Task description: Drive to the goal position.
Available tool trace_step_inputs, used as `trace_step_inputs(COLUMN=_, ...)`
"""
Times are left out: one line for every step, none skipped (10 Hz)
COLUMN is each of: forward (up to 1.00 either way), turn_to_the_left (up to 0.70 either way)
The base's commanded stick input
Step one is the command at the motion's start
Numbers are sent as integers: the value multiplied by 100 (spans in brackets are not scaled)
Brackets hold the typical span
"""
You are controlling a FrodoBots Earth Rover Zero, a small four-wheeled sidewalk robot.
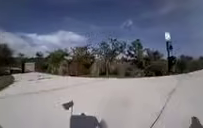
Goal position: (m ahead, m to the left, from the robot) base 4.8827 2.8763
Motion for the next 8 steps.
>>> trace_step_inputs(forward=84, turn_to_the_left=34)
trace_step_inputs(forward=84, turn_to_the_left=34)
trace_step_inputs(forward=84, turn_to_the_left=34)
trace_step_inputs(forward=84, turn_to_the_left=34)
trace_step_inputs(forward=84, turn_to_the_left=34)
trace_step_inputs(forward=84, turn_to_the_left=34)
trace_step_inputs(forward=84, turn_to_the_left=34)
trace_step_inputs(forward=84, turn_to_the_left=34)
